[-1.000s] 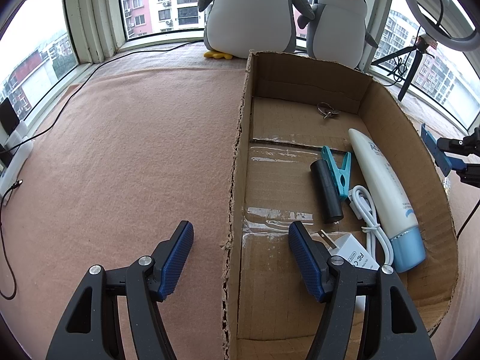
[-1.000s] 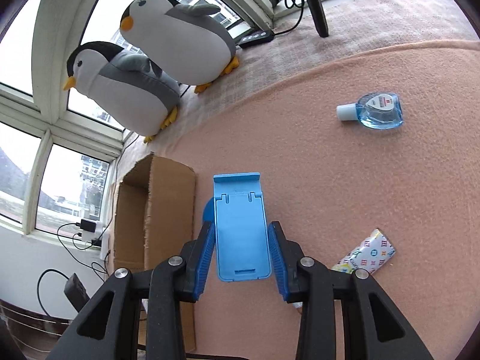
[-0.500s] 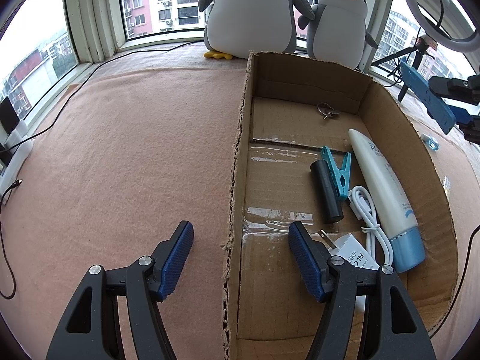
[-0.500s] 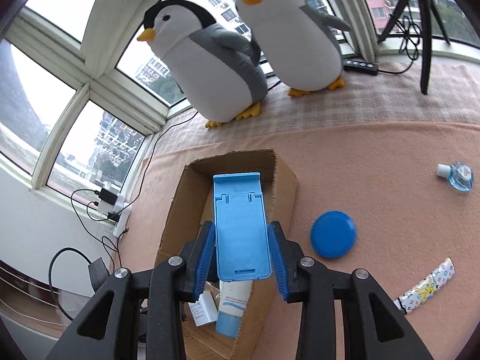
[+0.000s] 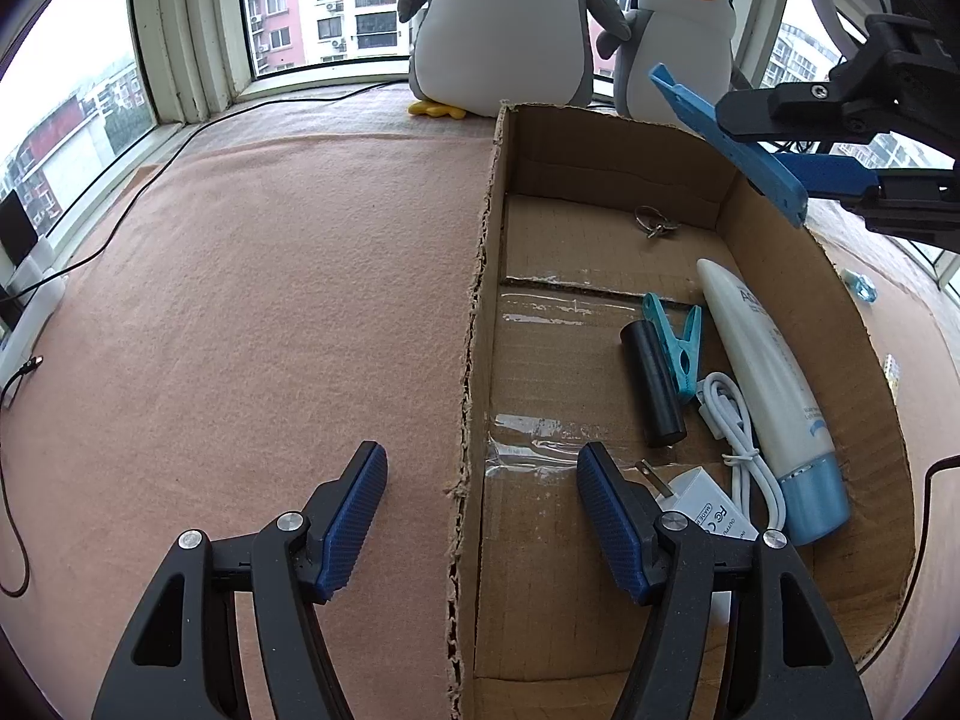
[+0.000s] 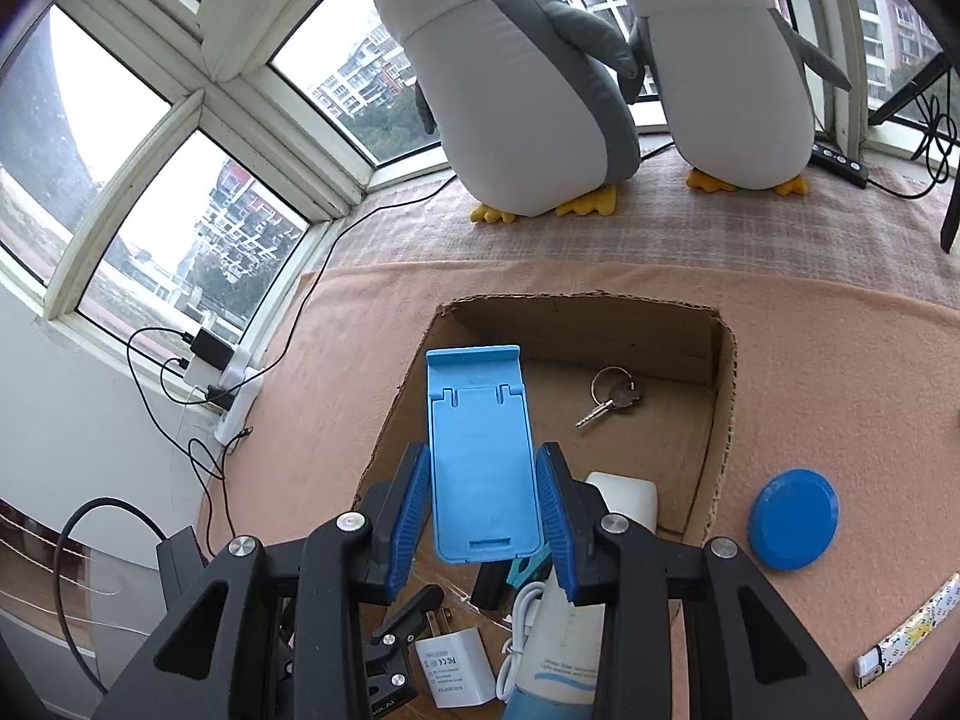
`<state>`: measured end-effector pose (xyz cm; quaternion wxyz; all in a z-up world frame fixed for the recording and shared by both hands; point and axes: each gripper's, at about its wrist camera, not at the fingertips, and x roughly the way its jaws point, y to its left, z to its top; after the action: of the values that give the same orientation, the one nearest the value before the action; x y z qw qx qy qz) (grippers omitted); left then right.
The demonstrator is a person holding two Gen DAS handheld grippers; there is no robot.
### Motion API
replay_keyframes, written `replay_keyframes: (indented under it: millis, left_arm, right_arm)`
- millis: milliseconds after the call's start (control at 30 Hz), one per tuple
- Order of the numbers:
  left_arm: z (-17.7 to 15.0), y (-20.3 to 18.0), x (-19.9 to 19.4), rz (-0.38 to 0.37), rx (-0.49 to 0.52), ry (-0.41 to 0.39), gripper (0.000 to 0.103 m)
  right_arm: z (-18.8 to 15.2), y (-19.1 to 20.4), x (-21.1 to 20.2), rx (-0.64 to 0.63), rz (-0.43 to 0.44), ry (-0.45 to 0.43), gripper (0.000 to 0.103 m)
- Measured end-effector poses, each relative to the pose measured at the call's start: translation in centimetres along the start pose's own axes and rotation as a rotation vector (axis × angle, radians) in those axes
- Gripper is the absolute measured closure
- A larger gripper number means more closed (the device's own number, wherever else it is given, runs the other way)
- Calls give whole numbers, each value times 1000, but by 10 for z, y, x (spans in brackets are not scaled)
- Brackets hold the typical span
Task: Organize rigid objects
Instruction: 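Carry the phone stand into the box and open right gripper, then move right gripper back to the patterned lighter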
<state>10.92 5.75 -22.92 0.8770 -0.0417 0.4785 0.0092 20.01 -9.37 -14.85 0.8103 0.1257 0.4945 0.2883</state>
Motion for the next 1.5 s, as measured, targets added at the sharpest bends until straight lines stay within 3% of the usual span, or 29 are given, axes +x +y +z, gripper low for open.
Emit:
replay_keyframes:
  millis: [67, 133, 200, 333, 700, 1000, 1200, 1500]
  left_arm:
    - [0, 0, 0, 0, 1, 0, 33]
    - [0, 0, 1, -1, 0, 0, 33]
    - [0, 0, 1, -1, 1, 0, 33]
    - [0, 1, 1, 0, 1, -1, 33]
    - [-1, 1, 1, 3, 7, -1, 33]
    - [0, 0, 1, 6, 11, -2, 33]
    - [-1, 0, 1, 5, 11, -3, 33]
    - [-1, 0, 1, 5, 11, -3, 33]
  right_arm:
    - [2, 6, 3, -25, -25, -5, 67]
    - [2, 12, 5, -52, -55, -16, 47]
    - [1, 17, 3, -81, -90, -40, 42]
    - [0, 20, -3, -120, -128, -53, 42]
    - [-8, 10, -20, -103, -131, -86, 42]
    - [-25, -20, -65, -68, -163, -157, 42]
    - [-40, -45, -94, -68, -259, -172, 42]
    - [-76, -88, -131, 52, -347, -172, 42]
